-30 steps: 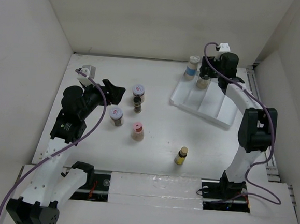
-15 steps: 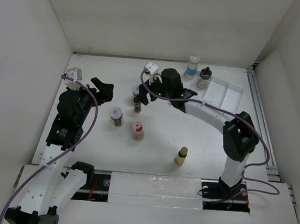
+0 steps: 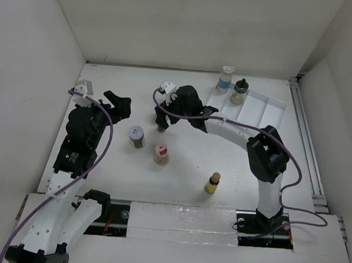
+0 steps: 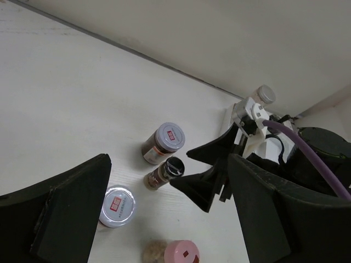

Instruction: Organize the condiment bottles

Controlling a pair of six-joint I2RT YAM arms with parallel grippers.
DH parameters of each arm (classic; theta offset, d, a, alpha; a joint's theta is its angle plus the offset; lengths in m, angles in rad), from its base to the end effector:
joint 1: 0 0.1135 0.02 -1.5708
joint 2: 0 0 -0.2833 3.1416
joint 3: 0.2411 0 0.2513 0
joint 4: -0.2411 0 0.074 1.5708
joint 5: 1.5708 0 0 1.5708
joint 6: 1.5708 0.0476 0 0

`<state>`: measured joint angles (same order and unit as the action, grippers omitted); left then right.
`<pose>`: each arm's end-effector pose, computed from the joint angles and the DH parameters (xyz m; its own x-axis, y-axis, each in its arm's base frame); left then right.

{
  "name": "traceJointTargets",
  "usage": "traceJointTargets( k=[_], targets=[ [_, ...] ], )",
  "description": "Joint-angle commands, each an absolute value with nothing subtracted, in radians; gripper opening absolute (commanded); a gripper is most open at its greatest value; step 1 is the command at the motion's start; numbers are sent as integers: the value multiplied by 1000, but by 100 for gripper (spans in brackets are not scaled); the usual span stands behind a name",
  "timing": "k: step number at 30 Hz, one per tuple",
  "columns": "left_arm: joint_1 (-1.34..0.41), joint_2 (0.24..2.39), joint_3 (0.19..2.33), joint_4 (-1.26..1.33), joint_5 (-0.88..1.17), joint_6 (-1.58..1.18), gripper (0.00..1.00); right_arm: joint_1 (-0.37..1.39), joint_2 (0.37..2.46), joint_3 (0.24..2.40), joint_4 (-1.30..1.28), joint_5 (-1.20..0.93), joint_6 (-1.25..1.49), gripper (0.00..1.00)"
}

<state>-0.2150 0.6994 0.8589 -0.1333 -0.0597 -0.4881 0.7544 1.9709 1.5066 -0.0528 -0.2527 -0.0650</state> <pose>0.1531 -0.0305 0.3971 -0.0499 -0.4682 -0.8822 0.1486 0.8700 -0.4702 0.3415 0.3373 0.2594 -0.3061 -0.3740 -0.8755 -0.8431 0.5335 0.0669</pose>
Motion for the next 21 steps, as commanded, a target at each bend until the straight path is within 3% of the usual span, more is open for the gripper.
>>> traceJointTargets(
  k=[1,7,10,11,12,16,21],
  targets=[
    [-216,696,881,-94,-41,-482,84,765,2026,1577,-35,-204,-80,81],
    [-216,706,871,-94,-21,-482,84,765,2078,1629,-26,-230,-80,67],
    [-216,706,871,-84,-12,-482,84,765,2079,1640,-26,-221,-71,46],
    [-216,706,871,-84,-12,-482,84,765,2079,1628,-26,-221,-71,35],
    [-216,706,871,-84,-12,-473,84,765,2038,1615,-26,-221,-71,32],
    [-216,715,871,-84,-12,-472,84,756,1863,1523,1,-221,-71,28],
    [-216,727,871,-84,11,-472,84,610,1683,1411,46,-132,-71,27]
  ],
)
